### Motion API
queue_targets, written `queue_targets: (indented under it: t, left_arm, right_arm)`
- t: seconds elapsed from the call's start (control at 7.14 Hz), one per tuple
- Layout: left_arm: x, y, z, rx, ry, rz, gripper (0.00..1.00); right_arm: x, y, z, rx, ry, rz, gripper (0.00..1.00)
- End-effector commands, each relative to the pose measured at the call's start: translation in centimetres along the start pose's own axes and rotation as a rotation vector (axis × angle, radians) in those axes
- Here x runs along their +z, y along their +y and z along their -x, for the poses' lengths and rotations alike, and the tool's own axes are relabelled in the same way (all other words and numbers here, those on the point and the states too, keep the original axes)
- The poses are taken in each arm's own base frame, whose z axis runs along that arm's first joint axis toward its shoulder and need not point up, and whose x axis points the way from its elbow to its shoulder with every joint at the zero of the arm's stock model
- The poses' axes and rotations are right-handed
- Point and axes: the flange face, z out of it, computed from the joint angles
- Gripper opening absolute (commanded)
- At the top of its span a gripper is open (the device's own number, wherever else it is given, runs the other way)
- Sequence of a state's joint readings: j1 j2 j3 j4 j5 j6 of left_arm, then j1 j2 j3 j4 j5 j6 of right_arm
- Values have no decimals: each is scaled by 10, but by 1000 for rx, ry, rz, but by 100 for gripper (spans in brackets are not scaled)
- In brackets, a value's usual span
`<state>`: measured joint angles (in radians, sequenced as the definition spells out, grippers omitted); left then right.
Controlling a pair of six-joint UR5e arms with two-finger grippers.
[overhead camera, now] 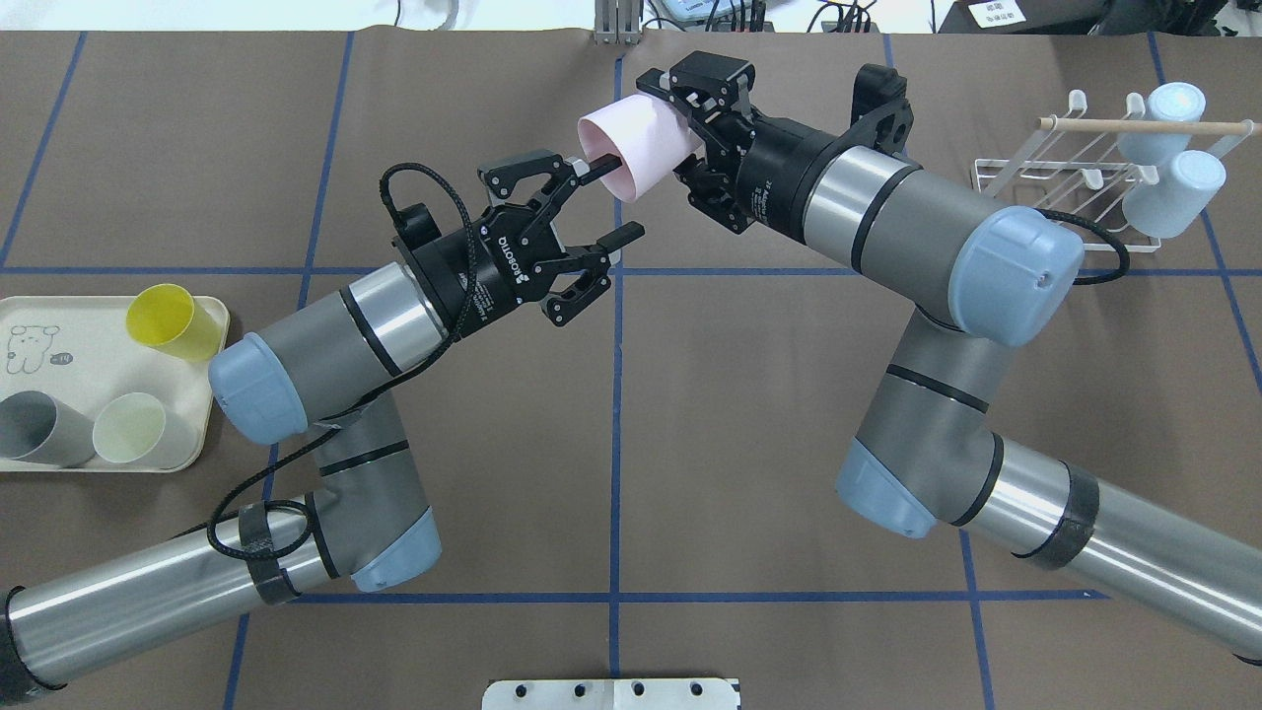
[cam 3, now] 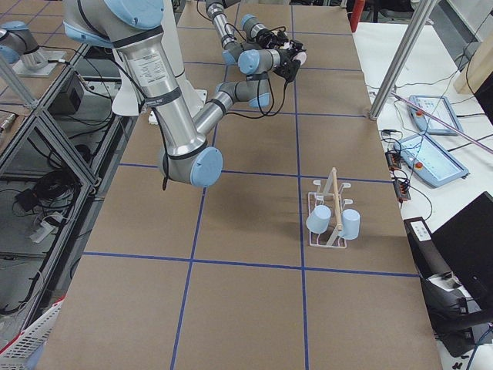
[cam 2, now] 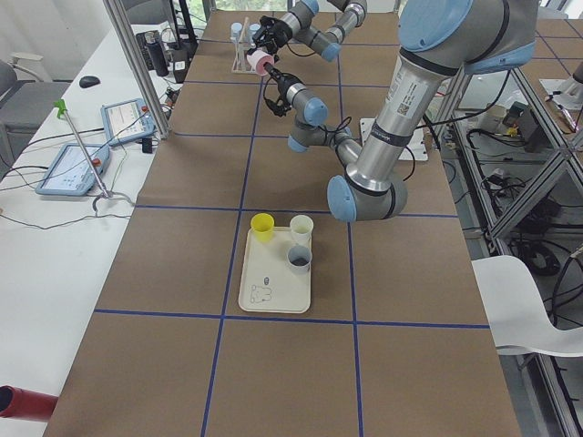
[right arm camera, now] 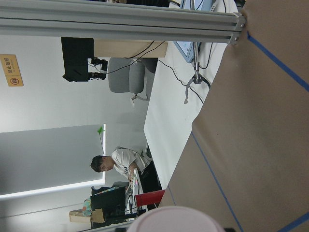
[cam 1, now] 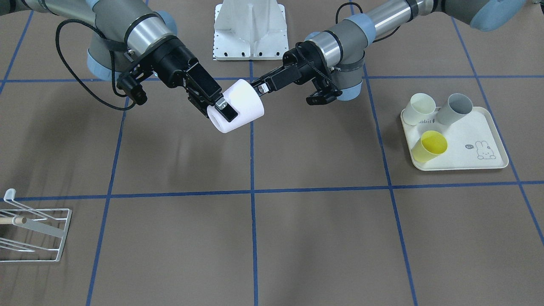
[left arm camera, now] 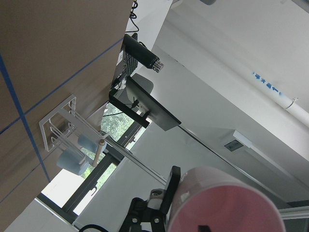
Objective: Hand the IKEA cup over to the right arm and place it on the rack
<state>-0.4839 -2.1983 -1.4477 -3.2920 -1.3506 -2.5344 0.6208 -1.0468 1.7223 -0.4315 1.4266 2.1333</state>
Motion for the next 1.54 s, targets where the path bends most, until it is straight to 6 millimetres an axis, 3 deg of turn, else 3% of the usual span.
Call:
queue_targets:
  t: [0.0, 0.28, 0.7, 0.98, 1.12, 1.4]
  left_arm:
    - [-1, 1, 1, 22, -7, 3, 100]
    - [-1, -3, 1, 127, -17, -6, 100]
    - [12, -15, 8, 475, -112, -101, 100]
    - [21, -25, 11, 631, -208, -175, 100]
    - [26, -26, 12, 707, -264, -209, 100]
    - [36, -16, 3, 817, -385, -279, 100]
  right_arm:
    - [-5, -12, 6, -21, -27, -8, 0]
    - [-10, -53, 17, -172, -26, -84, 0]
    - [-26, -151, 23, -438, 159, -307, 0]
    - [-40, -205, 21, -601, 327, -475, 0]
    - [-51, -229, 9, -719, 409, -575, 0]
    - [-95, -276, -35, -888, 562, -706, 0]
